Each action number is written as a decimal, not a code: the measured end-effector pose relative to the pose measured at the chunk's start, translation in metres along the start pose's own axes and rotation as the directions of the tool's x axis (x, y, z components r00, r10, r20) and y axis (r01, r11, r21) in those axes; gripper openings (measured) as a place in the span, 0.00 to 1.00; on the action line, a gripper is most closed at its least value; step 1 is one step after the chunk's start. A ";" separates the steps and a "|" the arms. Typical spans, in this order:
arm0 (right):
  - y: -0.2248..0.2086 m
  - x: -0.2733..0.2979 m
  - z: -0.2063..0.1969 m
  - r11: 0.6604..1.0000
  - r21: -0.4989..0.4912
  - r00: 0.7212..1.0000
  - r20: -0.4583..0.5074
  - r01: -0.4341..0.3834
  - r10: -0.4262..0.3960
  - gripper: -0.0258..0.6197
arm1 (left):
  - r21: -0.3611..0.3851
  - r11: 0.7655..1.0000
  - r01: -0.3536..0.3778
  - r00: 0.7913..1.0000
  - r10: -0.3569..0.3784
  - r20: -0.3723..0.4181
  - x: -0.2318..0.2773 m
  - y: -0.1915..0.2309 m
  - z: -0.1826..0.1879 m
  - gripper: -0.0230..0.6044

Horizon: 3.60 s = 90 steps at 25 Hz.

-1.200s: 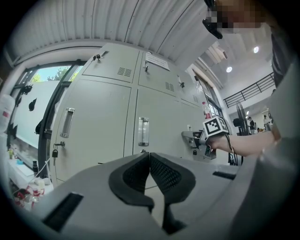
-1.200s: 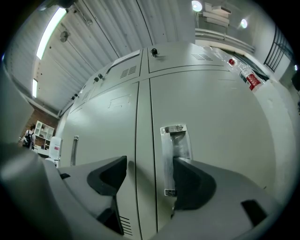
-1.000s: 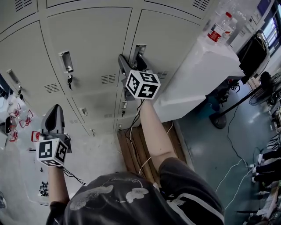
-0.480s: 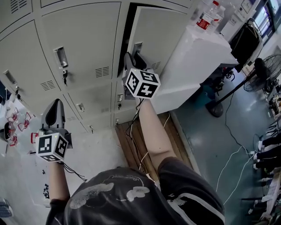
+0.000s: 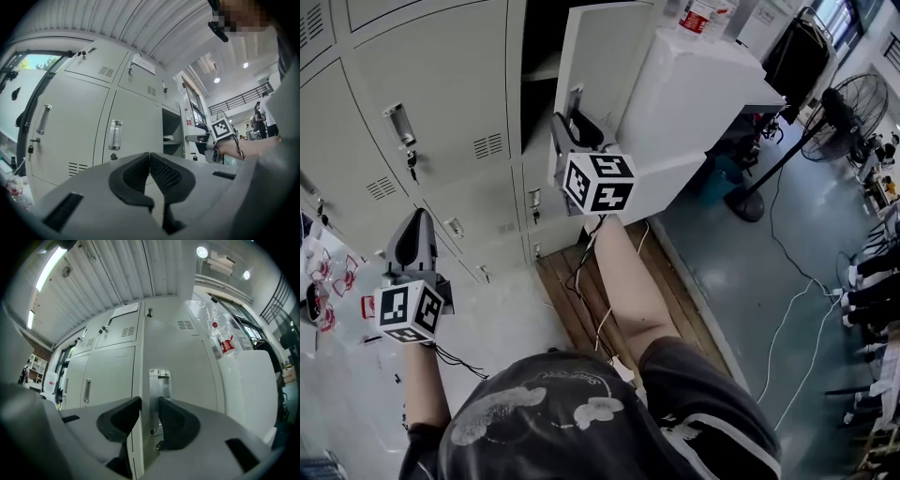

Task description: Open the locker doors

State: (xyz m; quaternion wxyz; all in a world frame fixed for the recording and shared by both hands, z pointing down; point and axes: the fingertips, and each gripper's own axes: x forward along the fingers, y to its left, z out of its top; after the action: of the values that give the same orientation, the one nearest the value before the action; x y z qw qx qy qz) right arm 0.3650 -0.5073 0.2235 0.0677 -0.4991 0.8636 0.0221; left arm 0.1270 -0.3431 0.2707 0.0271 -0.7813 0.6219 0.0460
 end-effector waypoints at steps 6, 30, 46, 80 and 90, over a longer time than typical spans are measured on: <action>-0.014 -0.034 0.005 0.999 -0.018 0.999 0.019 0.047 -0.046 0.27 | -0.002 0.998 0.067 0.998 -0.067 0.009 0.012 -0.033 0.001 0.05; -0.123 -0.147 0.023 0.995 0.049 0.984 0.153 0.084 -0.090 0.18 | -0.015 0.982 0.187 0.982 -0.188 -0.037 0.052 -0.144 -0.020 0.05; -0.159 -0.164 0.023 0.988 0.099 0.979 0.155 0.116 -0.130 0.18 | -0.031 0.987 0.158 0.983 -0.161 -0.088 0.053 -0.161 -0.039 0.05; 0.311 0.008 -0.018 0.980 0.024 0.974 0.113 -0.198 0.194 0.44 | -0.024 0.988 -0.153 0.988 0.152 -0.039 -0.161 0.238 0.000 0.05; 0.500 0.042 -0.034 0.958 0.022 0.956 0.075 -0.287 0.285 0.44 | -0.026 0.991 -0.128 0.991 0.127 -0.049 -0.233 0.350 0.014 0.05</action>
State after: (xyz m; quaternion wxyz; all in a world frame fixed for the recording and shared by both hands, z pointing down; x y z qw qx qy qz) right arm -0.0910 -0.2968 0.2364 0.1027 -0.3668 0.9239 0.0355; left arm -0.2660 -0.1942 0.2870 -0.0022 -0.7410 0.6704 0.0383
